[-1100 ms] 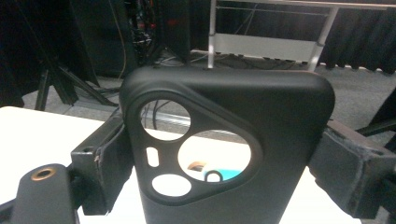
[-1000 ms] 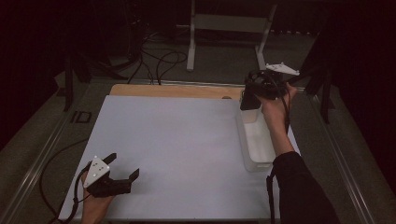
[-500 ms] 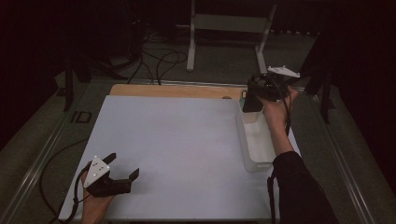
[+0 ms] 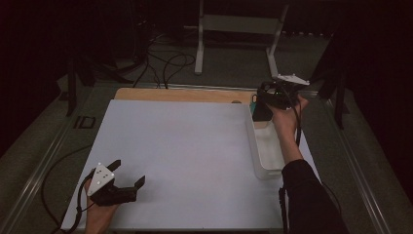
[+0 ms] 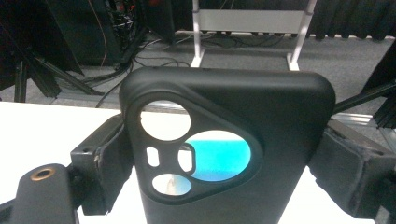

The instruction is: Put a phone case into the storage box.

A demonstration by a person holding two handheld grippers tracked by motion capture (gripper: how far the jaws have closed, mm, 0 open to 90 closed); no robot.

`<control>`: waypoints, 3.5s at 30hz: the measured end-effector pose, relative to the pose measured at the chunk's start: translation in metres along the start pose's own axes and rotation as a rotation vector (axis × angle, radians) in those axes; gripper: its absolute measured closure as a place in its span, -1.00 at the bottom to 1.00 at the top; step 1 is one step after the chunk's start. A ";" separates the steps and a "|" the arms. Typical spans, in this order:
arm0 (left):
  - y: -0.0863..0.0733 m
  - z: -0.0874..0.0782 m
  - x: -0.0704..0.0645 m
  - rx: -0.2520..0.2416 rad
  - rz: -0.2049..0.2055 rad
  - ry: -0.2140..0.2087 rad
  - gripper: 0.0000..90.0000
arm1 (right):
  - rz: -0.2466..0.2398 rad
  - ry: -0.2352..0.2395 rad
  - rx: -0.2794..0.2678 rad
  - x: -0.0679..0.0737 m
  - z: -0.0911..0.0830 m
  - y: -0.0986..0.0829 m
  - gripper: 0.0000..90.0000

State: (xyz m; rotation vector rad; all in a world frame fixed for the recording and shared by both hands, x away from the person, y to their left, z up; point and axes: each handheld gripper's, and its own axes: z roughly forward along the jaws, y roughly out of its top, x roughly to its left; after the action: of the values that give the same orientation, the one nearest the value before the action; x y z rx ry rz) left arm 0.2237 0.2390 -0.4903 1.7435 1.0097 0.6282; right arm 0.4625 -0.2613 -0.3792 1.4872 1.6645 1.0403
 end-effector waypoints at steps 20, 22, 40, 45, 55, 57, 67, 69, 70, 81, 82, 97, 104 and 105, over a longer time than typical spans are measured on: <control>-0.001 -0.001 0.000 -0.001 0.001 0.000 -1.00 | -0.010 -0.020 0.059 0.002 0.020 -0.023 -0.70; -0.001 -0.001 0.000 0.000 -0.001 0.000 -1.00 | -0.010 -0.022 0.064 0.002 0.021 -0.024 -0.70; -0.001 0.000 0.000 0.001 0.000 -0.004 -1.00 | -0.066 -0.054 0.130 0.009 0.046 -0.039 -0.71; -0.001 0.000 0.000 0.001 -0.001 -0.004 -1.00 | -0.055 -0.065 0.126 0.009 0.052 -0.039 -0.72; -0.002 -0.001 0.001 0.000 -0.004 -0.003 -1.00 | -0.083 -0.046 0.161 0.008 0.060 -0.035 -0.82; -0.002 -0.001 0.001 0.000 -0.004 -0.004 -1.00 | -0.073 -0.039 0.173 0.006 0.061 -0.036 -0.83; -0.002 0.000 0.001 0.000 -0.004 -0.005 -1.00 | -0.090 0.017 0.177 0.002 0.059 -0.035 -0.84; -0.002 -0.001 0.001 0.000 -0.004 -0.004 -1.00 | -0.097 0.011 0.157 0.003 0.057 -0.033 -0.83; -0.002 -0.001 0.001 0.000 -0.004 -0.004 -1.00 | -0.097 0.011 0.157 0.003 0.057 -0.033 -0.83; -0.001 -0.001 0.001 0.000 -0.004 -0.005 -1.00 | -0.092 0.019 0.128 0.000 0.046 -0.028 -0.83; -0.001 0.000 0.000 0.001 -0.004 -0.006 -1.00 | -0.099 0.030 0.125 0.000 0.042 -0.028 -0.83; -0.001 0.001 -0.001 0.009 0.000 -0.010 -1.00 | -0.113 0.197 0.103 0.005 -0.005 -0.035 -0.82; -0.001 0.002 -0.001 0.011 -0.001 -0.010 -1.00 | -0.174 0.269 0.094 0.017 -0.031 -0.044 -0.82; -0.001 0.002 -0.001 0.014 0.000 -0.011 -1.00 | -0.202 0.280 0.087 0.021 -0.039 -0.047 -0.82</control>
State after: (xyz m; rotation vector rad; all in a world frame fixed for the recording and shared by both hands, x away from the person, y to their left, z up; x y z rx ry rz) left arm 0.2239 0.2371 -0.4922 1.7573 1.0090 0.6127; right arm 0.4036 -0.2474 -0.4020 1.2370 2.0322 1.1143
